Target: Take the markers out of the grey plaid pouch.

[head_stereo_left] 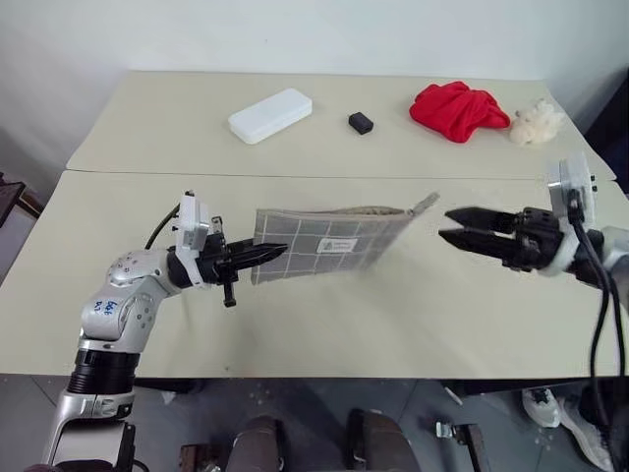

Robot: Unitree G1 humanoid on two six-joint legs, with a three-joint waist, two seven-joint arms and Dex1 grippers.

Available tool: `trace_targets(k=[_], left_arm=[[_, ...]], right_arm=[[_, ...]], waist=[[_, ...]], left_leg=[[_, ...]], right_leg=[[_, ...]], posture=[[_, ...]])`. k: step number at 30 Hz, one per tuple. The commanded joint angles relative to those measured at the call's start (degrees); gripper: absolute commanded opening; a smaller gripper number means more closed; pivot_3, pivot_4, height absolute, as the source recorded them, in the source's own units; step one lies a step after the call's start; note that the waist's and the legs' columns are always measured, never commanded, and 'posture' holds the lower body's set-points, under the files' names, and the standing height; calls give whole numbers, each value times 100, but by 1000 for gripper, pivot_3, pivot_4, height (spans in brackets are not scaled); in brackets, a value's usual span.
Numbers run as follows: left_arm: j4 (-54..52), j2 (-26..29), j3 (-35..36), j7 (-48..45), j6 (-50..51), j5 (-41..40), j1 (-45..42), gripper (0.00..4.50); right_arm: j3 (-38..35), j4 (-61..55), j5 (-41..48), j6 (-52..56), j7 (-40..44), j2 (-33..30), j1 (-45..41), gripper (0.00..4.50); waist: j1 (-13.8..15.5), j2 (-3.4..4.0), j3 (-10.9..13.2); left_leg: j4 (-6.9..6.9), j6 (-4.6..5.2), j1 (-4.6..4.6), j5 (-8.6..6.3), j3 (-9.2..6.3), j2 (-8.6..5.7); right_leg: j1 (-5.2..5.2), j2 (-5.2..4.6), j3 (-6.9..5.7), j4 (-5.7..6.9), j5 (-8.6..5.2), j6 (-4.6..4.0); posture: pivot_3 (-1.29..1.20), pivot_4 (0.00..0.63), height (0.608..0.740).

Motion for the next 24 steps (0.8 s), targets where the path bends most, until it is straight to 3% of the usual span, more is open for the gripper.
trace_targets(k=[1, 5, 12, 18, 24], left_arm=[[69, 14, -127, -365, -721, 455, -116, 0], [200, -181, -352, -642, -1354, 794, -128, 0], [370, -518, -584, -553, -1796, 1177, -77, 0], [406, -602, -576, -535, -1883, 1214, -23, 0], [395, -632, -561, -508, -1856, 1197, -12, 0]], right_arm=[[-261, -198, 202, -23, 14, -100, -244, 2288], [-50, -329, 528, 320, -322, 102, -897, 2116], [815, -760, 35, 253, -439, 175, -1349, 38], [1338, -1191, -344, 35, -372, 257, -1327, 38], [2473, -1173, -1852, -404, -598, 76, -1267, 38]], waist=[[-5, 0, 0], [-6, 1, -1], [69, 1, -1], [58, 1, -1], [55, 1, -1]], left_leg=[[1, 0, 1, 0, 0, 0], [2, 0, 4, 0, 4, 0], [4, 0, 1, 0, 2, 0], [6, 1, 0, 0, 1, -1], [7, 1, 1, 0, 0, -1]], right_leg=[[0, 1, 0, 1, 0, 0], [0, 0, 2, 3, 0, 0], [0, -1, 1, 2, 0, 0], [0, -2, 0, 3, 1, 1], [0, -2, 0, 4, 1, 1]], posture=[[0, 150, 740], [0, 150, 740], [0, 150, 740], [0, 150, 740], [0, 150, 740]])
